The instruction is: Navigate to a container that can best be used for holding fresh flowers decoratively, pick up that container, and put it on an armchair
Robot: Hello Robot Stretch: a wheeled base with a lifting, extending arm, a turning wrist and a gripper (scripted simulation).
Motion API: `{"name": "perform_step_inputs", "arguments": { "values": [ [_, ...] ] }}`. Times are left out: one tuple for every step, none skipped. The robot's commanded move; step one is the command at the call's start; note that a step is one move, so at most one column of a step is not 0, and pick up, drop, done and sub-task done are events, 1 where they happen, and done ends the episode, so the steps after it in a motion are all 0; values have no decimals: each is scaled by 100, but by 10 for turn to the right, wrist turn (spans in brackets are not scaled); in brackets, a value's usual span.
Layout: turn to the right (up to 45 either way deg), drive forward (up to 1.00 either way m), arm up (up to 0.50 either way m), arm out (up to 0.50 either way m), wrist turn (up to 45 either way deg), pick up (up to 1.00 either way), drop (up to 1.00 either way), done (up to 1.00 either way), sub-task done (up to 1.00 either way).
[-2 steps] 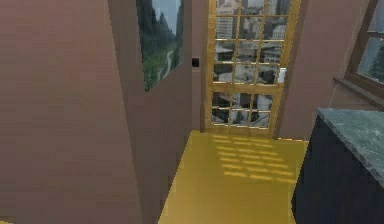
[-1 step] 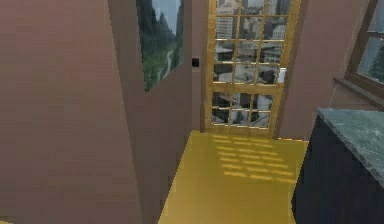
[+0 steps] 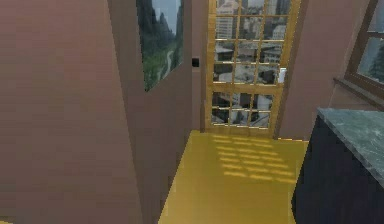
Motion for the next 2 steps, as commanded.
{"name": "perform_step_inputs", "arguments": {
  "values": [
    [0, 0, 0, 24, 0, 0, 0, 0, 0],
    [0, 0, 0, 0, 450, 0, 0, 0, 0]
  ]
}}
